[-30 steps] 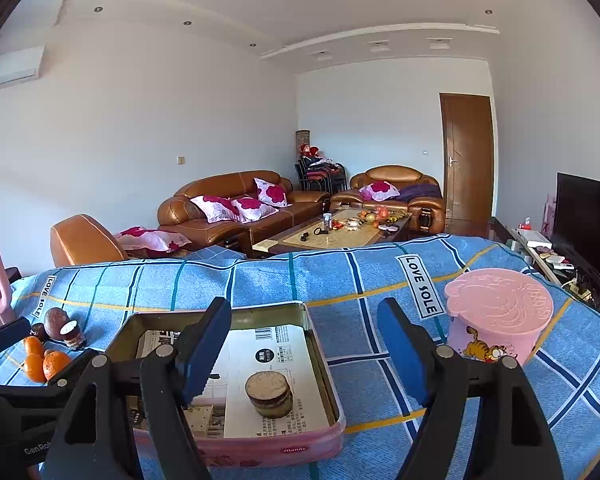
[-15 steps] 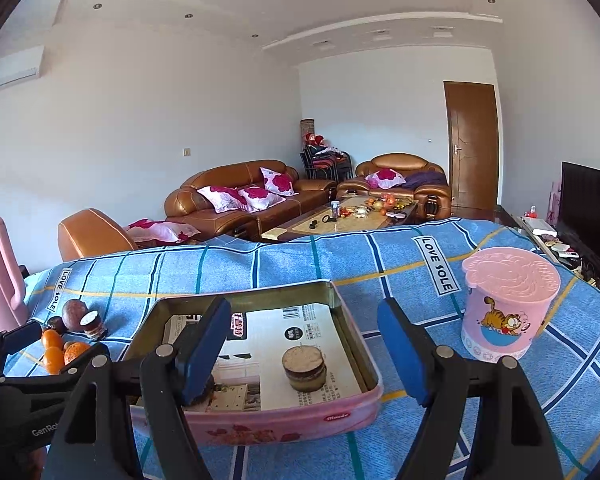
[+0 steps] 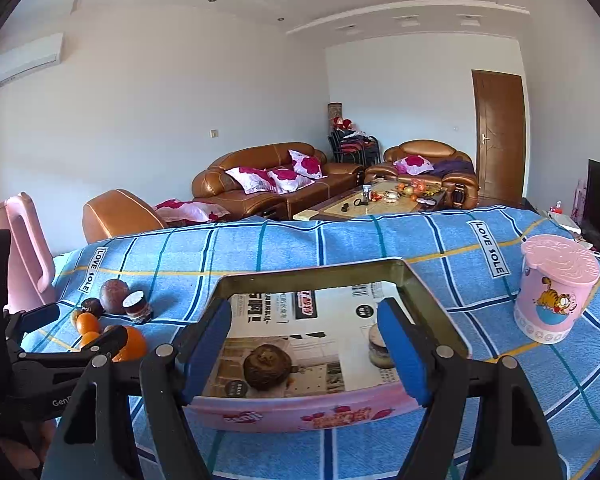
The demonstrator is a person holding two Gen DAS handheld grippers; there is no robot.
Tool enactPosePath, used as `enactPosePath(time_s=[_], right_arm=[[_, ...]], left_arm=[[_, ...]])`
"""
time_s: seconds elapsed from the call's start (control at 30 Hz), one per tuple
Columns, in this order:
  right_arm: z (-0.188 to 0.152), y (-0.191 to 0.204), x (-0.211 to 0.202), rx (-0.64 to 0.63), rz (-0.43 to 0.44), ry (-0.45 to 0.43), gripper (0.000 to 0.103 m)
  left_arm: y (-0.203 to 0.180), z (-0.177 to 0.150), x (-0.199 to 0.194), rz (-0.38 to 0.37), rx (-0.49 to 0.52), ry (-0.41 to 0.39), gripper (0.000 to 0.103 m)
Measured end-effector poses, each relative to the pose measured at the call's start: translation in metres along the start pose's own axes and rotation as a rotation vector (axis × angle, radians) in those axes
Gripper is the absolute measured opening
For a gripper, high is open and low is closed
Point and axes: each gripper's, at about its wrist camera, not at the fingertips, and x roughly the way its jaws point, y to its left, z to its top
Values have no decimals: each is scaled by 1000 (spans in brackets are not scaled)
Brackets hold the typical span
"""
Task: Organize fruits
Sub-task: 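Open both tools and move them back toward the oranges, then grasp a large orange with the right tool while the left tool grasps another orange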
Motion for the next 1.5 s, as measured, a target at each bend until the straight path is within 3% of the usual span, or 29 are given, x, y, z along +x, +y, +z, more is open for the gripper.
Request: enactPosePath(time_s=[0.1,0.23,0.47,0.53,0.7,0.8,0.87,1.1,1.17,1.37,1.5], right_arm=[[-1,17,2,-20,17,2,77],[-2,40,7,-53,35,17,77],[-3,82,20,-122,115,67,77],[-4,94,27,-147,147,102,77],[-10,126,50,-222,227,211,76],[-16,143,63,-281,232,275,60],[-21,151,72,-305,249,328,55],[-28,161,97,-293,272,444,55],[-30,161,103,-281,279,482,50],[-30,148,96,-218,306,473,48],[-21,132,72,-143,297,350,48]], left_arm=[[18,0,5,-5,-48,14,103],[46,4,11,69,-112,22,103],[98,9,14,291,-203,-2,103],[109,9,16,315,-224,-2,103],[125,9,22,321,-255,26,103],[128,9,24,315,-250,35,103],[127,9,24,306,-242,41,103],[112,14,23,258,-147,48,103],[106,15,22,270,-111,43,103],[101,17,23,198,-99,58,103],[95,14,27,83,-99,92,103]])
